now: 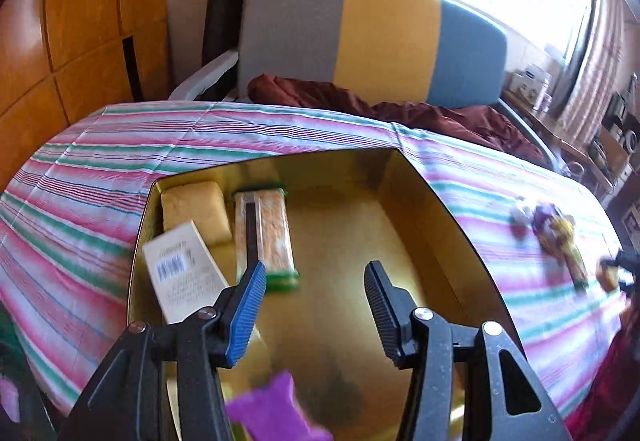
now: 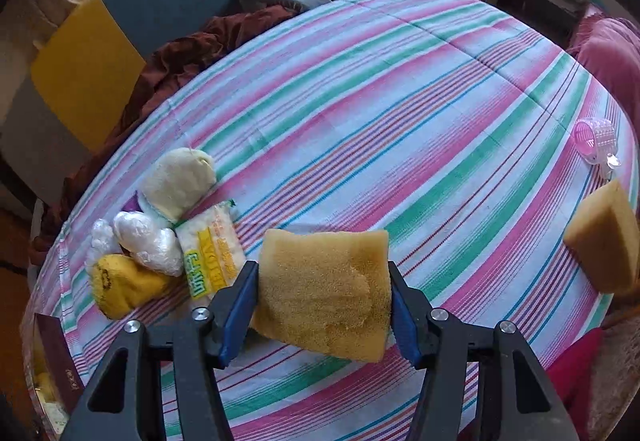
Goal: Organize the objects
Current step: 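Carry yellow sponge into gold tray and open right tool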
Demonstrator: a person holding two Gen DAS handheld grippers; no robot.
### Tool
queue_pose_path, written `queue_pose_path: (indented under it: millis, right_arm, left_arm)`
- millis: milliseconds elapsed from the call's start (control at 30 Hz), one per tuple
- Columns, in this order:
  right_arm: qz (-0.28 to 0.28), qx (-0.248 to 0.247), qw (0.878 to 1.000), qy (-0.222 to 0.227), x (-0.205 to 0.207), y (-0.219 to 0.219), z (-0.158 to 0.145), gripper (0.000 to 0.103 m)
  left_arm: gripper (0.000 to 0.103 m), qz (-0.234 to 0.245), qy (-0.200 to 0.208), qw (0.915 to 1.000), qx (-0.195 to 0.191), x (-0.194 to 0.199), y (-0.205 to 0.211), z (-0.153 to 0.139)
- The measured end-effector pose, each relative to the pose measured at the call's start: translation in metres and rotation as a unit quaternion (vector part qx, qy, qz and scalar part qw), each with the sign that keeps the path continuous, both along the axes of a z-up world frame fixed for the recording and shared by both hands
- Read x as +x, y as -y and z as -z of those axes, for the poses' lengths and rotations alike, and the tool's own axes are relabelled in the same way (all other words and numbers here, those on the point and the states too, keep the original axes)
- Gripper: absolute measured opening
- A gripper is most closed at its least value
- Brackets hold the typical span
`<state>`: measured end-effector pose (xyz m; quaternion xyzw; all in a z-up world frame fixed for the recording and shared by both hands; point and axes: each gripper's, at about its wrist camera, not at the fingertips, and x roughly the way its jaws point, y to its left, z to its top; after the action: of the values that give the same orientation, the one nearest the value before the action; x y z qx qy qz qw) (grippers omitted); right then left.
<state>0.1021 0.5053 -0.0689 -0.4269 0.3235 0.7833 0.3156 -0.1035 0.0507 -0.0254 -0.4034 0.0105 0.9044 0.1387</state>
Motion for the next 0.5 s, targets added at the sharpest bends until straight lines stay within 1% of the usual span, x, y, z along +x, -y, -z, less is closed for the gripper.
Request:
queue_pose_path:
  millis: [100, 200, 267, 333, 400, 500]
  right_arm:
    - [-0.016, 0.021, 0.999, -0.038, 0.000, 0.007, -0.015, 0.061]
    - [-0.054, 0.031, 0.996, -0.065, -0.005, 0.021, -0.026, 0.061]
    - [-0.084, 0.039, 0.993, -0.075, -0.009, 0.039, -0.034, 0.061]
    - [-0.120, 0.043, 0.988, -0.090, -0.019, 0.058, -0.041, 0.061]
    - [-0.160, 0.040, 0.981, -0.102, -0.028, 0.086, -0.047, 0.061]
    - [-0.230, 0.043, 0.966, -0.110, -0.050, 0.137, -0.056, 0.061]
  left_arm:
    - [0.052, 0.003, -0.007, 1.0000, 0.000, 0.020, 0.002, 0.000]
    - [0.052, -0.003, -0.014, 0.9999, 0.001, 0.036, 0.007, 0.000]
    - [0.052, -0.005, -0.019, 0.9998, -0.004, 0.046, 0.011, -0.001]
    - [0.052, -0.006, -0.021, 0.9997, -0.008, 0.051, 0.014, 0.000]
    - [0.052, -0.007, -0.021, 0.9997, -0.006, 0.054, 0.020, 0.002]
    - [0.052, -0.012, -0.018, 0.9998, 0.000, 0.057, 0.029, 0.006]
